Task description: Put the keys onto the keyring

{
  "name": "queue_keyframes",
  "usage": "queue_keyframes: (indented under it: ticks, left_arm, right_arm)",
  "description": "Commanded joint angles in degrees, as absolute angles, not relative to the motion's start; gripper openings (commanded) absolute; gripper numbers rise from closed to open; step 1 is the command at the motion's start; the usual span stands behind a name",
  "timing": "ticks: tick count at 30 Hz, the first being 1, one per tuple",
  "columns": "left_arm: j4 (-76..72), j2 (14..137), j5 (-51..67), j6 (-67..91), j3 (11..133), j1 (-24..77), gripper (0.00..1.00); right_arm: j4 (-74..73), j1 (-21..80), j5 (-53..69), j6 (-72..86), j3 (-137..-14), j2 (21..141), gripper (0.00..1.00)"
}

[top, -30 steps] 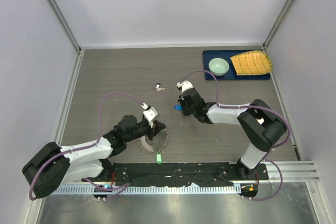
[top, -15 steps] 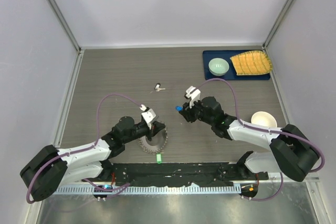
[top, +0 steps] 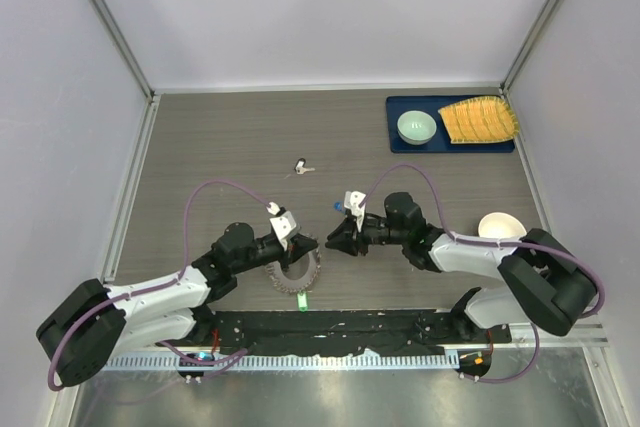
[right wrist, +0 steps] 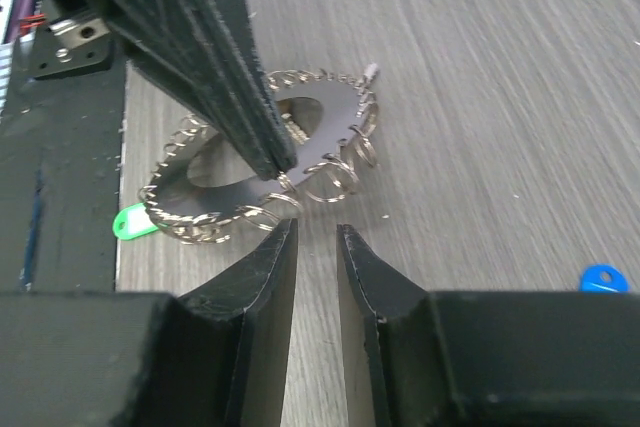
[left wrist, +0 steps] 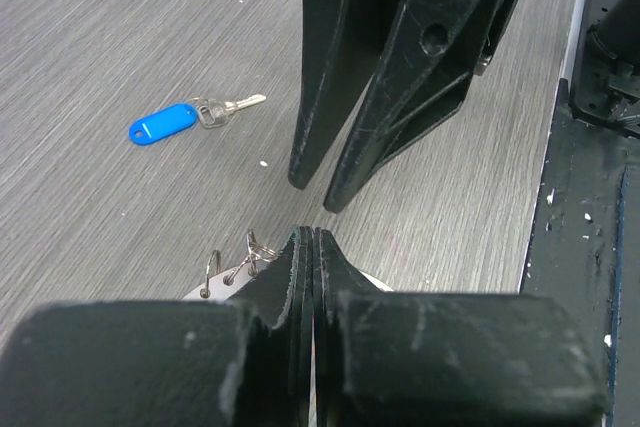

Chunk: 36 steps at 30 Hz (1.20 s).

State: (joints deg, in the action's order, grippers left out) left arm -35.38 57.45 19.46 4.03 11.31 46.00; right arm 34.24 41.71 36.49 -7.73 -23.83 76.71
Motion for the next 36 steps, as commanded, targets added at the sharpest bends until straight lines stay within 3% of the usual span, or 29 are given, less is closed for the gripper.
queue_keyframes:
  ticks: [1, 15, 24, 27, 32, 35, 36]
  left_arm:
    - [-40.08, 56.69, 21.36, 3.34, 11.43, 45.88, 0.0]
    - [-40.17, 56.95, 21.97, 3.52, 11.6, 45.88, 0.0]
    - [-40.25, 57.3, 21.89, 3.87, 11.69, 45.88, 0.0]
    - [-40.25, 57.48, 21.8, 3.95, 11.78, 45.79, 0.0]
    - [-40.17, 56.69, 20.75, 4.57, 11.51, 45.79, 0.0]
    - [-40.08, 54.85, 18.82, 5.8, 10.47, 45.79, 0.07]
    - [-39.99, 53.1, 18.03, 6.15, 10.2, 45.79, 0.15]
  right_arm:
    - [39.55, 41.84, 44.81, -9.4, -26.01, 78.13, 0.29]
    - [39.99, 42.98, 49.12, -9.05, -29.18, 83.05, 0.22]
    - [41.75, 43.24, 52.38, -7.3, -29.62, 84.55, 0.11]
    - [43.23, 43.24, 52.21, -6.77, -29.44, 84.46, 0.02]
    - [45.18, 43.16, 50.11, -5.98, -28.13, 83.5, 0.01]
    - [42.9, 43.16, 48.96, -7.47, -27.86, 82.79, 0.01]
    - [41.59, 43.24, 48.87, -7.99, -28.04, 82.36, 0.01]
